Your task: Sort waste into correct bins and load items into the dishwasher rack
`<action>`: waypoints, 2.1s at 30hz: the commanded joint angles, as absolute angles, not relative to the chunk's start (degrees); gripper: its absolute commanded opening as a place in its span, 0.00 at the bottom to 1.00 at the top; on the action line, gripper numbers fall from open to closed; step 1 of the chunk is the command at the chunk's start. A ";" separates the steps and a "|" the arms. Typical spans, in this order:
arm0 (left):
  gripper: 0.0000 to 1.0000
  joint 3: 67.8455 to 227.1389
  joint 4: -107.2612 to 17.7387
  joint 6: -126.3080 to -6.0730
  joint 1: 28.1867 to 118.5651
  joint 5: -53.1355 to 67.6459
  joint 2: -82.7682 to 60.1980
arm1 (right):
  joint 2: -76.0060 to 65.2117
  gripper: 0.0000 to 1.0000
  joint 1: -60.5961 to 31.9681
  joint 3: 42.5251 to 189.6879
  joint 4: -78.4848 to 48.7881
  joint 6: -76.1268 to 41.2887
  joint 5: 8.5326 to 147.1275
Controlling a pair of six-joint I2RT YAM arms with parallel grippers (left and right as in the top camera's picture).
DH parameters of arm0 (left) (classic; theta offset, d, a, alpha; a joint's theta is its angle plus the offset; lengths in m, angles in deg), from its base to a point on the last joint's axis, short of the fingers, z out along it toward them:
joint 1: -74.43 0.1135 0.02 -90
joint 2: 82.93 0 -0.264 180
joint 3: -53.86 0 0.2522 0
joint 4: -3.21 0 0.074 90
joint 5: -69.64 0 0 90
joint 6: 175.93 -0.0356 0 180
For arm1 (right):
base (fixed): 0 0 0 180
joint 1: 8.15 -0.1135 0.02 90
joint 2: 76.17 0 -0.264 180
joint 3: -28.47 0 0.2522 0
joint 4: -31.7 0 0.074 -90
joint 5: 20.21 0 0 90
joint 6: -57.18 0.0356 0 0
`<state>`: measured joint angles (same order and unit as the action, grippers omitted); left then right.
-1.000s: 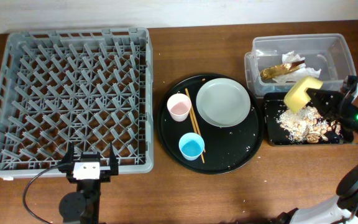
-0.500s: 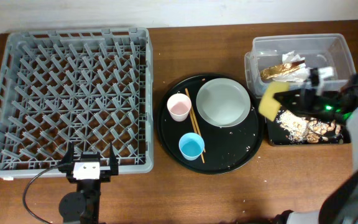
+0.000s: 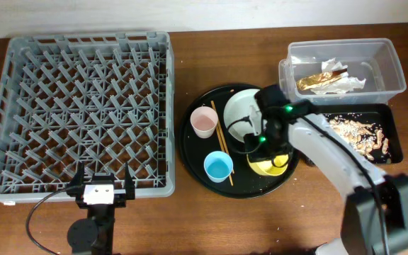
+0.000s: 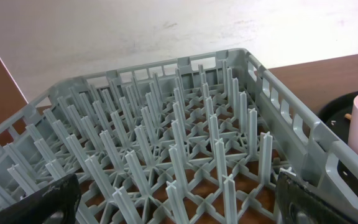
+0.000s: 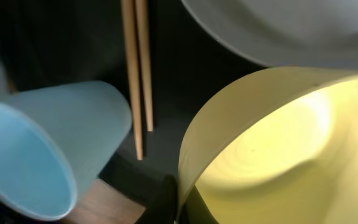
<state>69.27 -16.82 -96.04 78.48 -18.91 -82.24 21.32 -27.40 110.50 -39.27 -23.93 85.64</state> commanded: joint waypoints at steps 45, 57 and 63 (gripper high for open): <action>0.99 68.83 -16.62 -96.76 78.72 -19.28 -82.53 | 22.61 0.04 -32.71 131.00 -51.97 -25.68 86.76; 0.99 70.99 -6.30 -79.05 78.72 -5.27 -78.99 | 14.94 0.04 -14.74 133.25 -45.00 -35.84 112.86; 0.99 89.75 -7.03 -79.34 78.72 0.22 -52.02 | 14.94 0.04 -14.83 133.25 -45.07 -35.82 112.88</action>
<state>80.52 -6.76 -80.26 78.48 -3.70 -62.70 15.22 -14.94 132.53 -45.26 -34.99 111.28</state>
